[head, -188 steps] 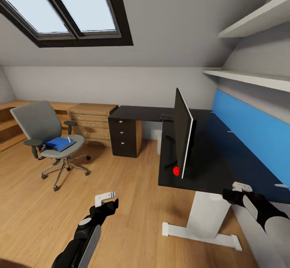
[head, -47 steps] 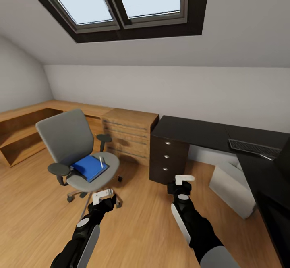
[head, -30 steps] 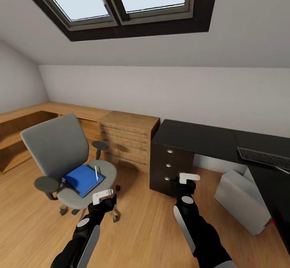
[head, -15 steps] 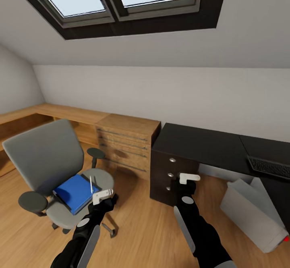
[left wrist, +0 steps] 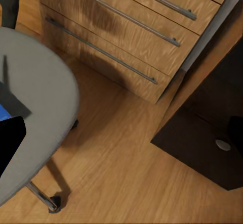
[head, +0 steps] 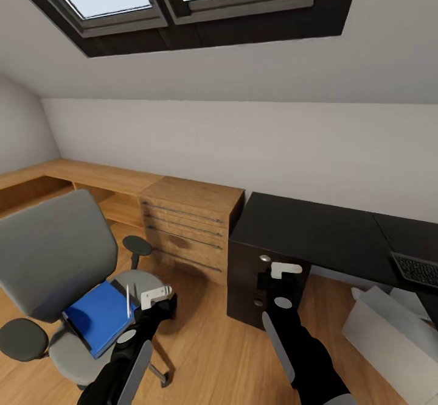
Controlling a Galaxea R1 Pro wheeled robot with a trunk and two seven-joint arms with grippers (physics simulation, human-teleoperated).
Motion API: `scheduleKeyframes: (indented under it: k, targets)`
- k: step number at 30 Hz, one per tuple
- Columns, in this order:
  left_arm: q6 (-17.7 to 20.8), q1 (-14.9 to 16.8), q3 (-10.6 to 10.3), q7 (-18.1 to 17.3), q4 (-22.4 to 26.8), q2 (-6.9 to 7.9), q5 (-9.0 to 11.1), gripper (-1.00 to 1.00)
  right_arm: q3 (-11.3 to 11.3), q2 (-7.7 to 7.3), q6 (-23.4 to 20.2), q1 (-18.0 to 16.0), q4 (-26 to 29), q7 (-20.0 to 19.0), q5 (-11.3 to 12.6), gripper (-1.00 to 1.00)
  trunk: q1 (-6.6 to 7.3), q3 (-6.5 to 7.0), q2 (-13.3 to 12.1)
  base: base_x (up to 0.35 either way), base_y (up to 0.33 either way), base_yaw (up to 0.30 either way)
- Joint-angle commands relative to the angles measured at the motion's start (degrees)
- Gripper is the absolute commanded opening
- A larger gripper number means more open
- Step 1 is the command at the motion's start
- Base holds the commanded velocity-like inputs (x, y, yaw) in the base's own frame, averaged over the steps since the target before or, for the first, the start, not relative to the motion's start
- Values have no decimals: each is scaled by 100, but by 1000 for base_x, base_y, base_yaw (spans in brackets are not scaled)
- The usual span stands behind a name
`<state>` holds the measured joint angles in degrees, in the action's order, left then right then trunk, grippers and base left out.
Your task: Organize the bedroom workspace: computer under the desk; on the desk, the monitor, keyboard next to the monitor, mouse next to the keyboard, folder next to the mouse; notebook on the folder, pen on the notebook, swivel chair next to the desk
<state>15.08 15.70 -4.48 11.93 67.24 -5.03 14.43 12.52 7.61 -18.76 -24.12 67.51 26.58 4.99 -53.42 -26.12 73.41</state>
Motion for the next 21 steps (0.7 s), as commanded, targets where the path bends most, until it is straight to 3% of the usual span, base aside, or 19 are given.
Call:
scheduleKeyframes:
  k: [1, 10, 21]
  targets:
    - [21, 3, -11, 48, 9, 2, 60, 100, 14, -4, -14, -5, 7, 40, 52, -100, -3, -7, 3, 323, 0, 0]
    - [21, 3, -12, 46, 0, 2, 60, 100, 14, -5, -9, -5, 4, 40, 46, -100, -3, -8, 3, 323, -1, 17]
    - [14, 3, -35, 52, -130, -4, 51, 100, 14, -5, -5, -5, -9, 36, 45, -100, -3, -55, 3, 323, -79, 187]
